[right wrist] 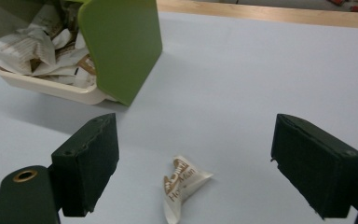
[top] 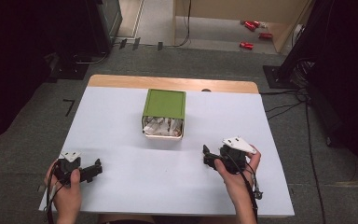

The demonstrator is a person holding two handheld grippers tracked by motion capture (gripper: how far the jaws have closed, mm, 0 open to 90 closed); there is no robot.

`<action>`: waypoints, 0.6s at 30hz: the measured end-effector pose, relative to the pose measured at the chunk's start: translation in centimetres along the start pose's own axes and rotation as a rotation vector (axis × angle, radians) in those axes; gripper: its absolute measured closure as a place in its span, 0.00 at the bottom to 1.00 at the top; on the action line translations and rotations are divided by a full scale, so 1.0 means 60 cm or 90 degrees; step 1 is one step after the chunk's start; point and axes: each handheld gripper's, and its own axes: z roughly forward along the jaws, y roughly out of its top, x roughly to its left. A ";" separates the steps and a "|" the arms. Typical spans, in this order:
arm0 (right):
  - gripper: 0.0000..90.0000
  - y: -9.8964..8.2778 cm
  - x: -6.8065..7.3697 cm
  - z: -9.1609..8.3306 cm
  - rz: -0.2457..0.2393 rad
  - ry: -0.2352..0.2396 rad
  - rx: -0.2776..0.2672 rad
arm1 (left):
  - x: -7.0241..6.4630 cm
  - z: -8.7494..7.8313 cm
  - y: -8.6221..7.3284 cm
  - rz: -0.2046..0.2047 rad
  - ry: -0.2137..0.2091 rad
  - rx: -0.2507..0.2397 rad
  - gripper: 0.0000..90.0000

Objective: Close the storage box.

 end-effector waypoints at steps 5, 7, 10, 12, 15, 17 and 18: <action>0.17 -0.005 -0.020 -0.009 0.003 -0.010 -0.001 | 0.000 0.000 0.000 0.000 0.000 0.000 0.00; 0.17 -0.008 -0.028 -0.012 0.005 -0.016 0.000 | 0.000 0.000 0.000 0.000 0.000 0.000 0.00; 0.17 -0.012 -0.040 -0.017 0.009 -0.024 0.002 | 0.000 0.000 0.000 0.000 0.000 0.001 0.00; 0.17 -0.014 -0.049 -0.021 0.011 -0.029 0.001 | 0.000 0.000 0.000 0.000 0.000 0.001 0.00; 0.17 -0.017 -0.065 -0.027 0.016 -0.039 0.001 | 0.000 0.000 0.000 0.000 0.000 0.001 0.00; 0.17 -0.020 -0.074 -0.030 0.019 -0.045 0.003 | 0.000 0.000 0.000 0.000 0.000 0.001 0.00; 0.17 -0.022 -0.078 -0.031 0.018 -0.047 0.004 | 0.000 0.000 0.000 0.000 0.000 0.001 0.00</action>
